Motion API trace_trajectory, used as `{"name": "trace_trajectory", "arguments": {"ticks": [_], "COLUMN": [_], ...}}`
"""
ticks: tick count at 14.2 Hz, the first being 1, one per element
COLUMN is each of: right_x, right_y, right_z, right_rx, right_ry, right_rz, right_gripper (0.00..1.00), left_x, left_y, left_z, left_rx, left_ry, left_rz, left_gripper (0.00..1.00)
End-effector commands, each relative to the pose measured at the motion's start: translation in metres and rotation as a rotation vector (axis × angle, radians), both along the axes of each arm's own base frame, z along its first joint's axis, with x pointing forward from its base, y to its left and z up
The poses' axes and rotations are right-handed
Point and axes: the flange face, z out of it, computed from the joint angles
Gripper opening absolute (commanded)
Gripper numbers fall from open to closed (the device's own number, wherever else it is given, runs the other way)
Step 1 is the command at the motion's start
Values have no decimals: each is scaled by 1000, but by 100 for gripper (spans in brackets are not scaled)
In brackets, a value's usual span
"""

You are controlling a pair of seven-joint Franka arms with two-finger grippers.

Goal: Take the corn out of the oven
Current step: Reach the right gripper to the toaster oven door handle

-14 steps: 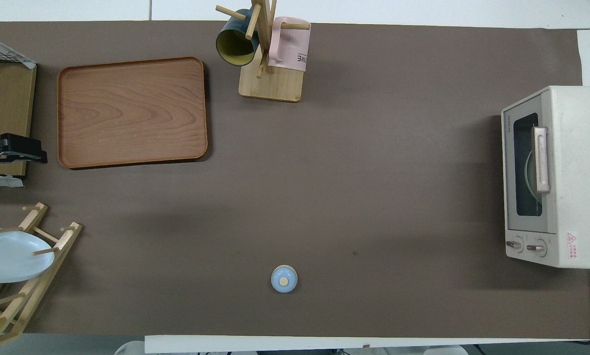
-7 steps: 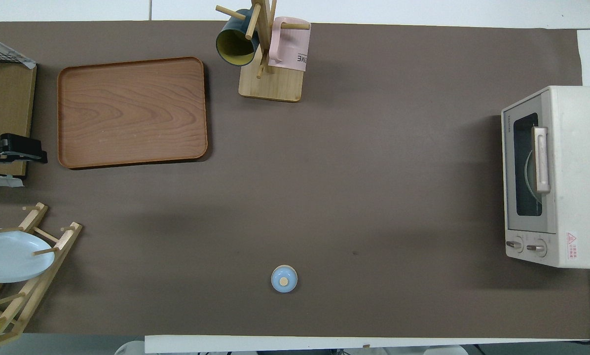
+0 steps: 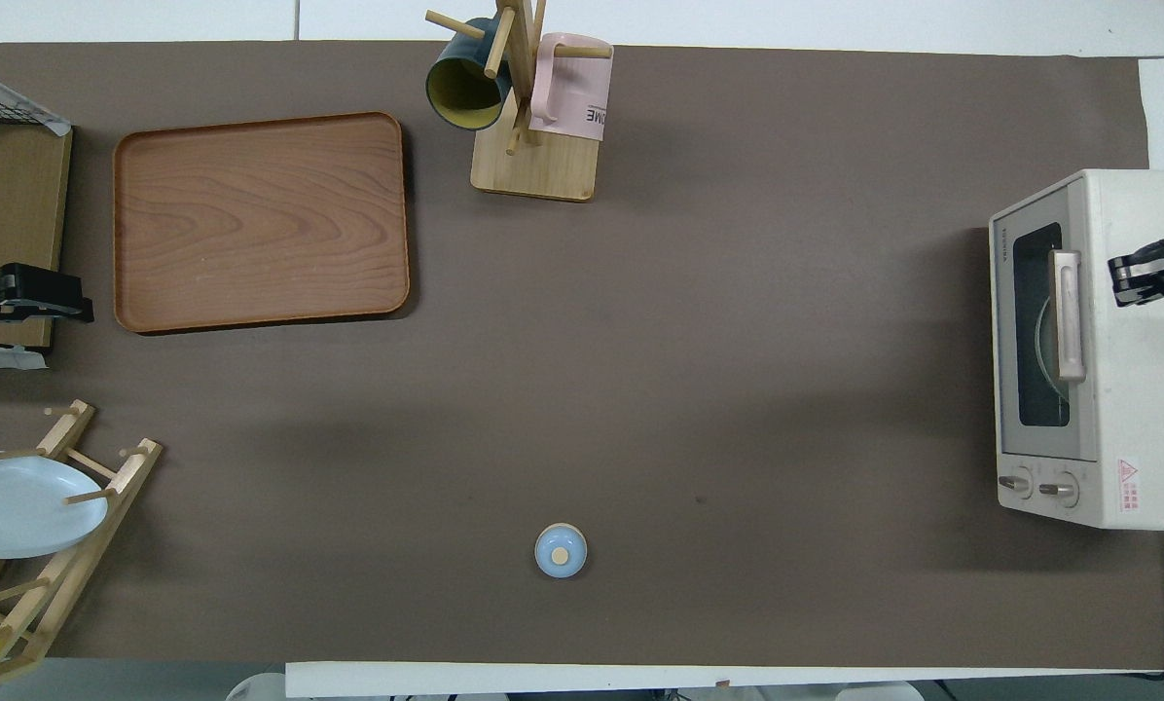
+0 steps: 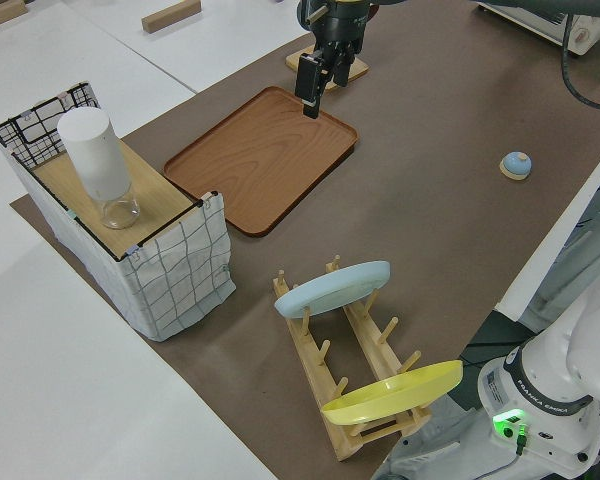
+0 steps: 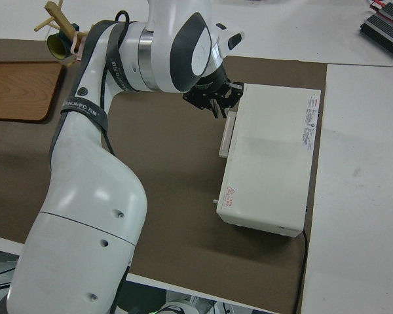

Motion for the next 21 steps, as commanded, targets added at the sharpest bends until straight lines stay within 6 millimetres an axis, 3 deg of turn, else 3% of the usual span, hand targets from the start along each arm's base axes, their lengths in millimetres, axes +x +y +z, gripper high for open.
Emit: {"name": "trace_trajectory", "arguments": {"ticks": [1,4,11,14,15,21], "right_x": [4,12,13,25,29,48], "right_y": [-1,-3,1,36,57,76], "right_z": [-37,-65,-92,-115,-123,-177], "right_rx": [-21,-26,-52,-66,-68,-18], "right_ry": [29,69,77,64,58,30], "right_rz": [40,42,71,45,51,28], "right_gripper": [0,0,0,0,0,0], "left_x": [-1,-1,-1,-1,-1,-1], "left_y": [3,3,3,3,3,3], "left_z": [2,2,2,2,2,2], "left_rx": [12,12,12,12,12,12], "left_ry": [12,11,11,11,11,12], "left_rz": [-6,-7,-7,-7,-6,-7], "left_gripper": [100,100,100,100,100,100]}}
